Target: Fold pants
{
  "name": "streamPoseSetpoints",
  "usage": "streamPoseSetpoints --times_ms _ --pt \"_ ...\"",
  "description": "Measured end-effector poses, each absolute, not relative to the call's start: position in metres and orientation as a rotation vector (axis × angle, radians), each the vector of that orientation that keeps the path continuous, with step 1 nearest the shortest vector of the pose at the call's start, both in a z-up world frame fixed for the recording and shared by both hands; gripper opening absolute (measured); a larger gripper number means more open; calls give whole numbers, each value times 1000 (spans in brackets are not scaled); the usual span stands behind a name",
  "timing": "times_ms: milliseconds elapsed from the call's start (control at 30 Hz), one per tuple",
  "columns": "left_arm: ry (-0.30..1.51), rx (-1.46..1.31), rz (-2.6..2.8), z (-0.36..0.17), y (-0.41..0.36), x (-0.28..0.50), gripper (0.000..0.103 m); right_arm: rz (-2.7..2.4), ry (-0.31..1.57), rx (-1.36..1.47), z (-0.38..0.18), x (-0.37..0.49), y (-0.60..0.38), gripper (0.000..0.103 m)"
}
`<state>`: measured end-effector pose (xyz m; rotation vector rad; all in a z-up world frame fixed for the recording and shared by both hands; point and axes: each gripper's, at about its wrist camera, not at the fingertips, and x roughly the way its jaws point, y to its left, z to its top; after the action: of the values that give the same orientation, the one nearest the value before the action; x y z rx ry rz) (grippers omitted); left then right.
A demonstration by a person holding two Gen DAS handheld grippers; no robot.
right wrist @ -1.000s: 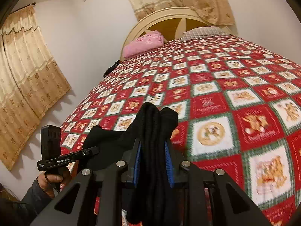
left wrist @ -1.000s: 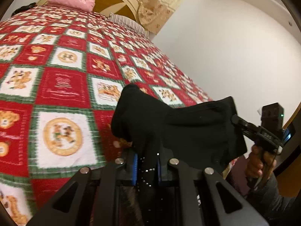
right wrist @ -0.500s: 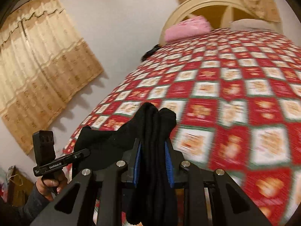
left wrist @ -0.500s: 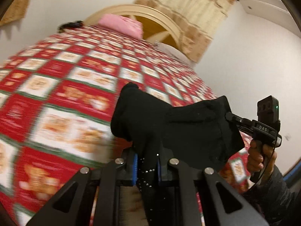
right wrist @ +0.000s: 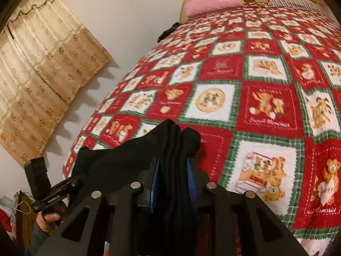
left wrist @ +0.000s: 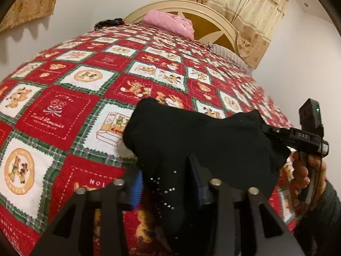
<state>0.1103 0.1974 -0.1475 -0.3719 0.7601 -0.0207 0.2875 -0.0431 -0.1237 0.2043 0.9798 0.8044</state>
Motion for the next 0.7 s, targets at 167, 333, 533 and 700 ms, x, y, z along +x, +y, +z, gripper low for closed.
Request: streamPoseSetpoints --times_ms 167,333,533,700 --pt "753 -345 48 -151 199 103 68 766 979 179 -128 285 -51 33" --pt "737 -347 95 -152 199 92 75 724 985 162 -135 286 -59 43" --pt "744 -342 131 -151 197 83 79 699 979 151 -138 284 -67 51" --pt "748 -311 172 -144 189 69 80 616 949 142 -134 277 -81 52"
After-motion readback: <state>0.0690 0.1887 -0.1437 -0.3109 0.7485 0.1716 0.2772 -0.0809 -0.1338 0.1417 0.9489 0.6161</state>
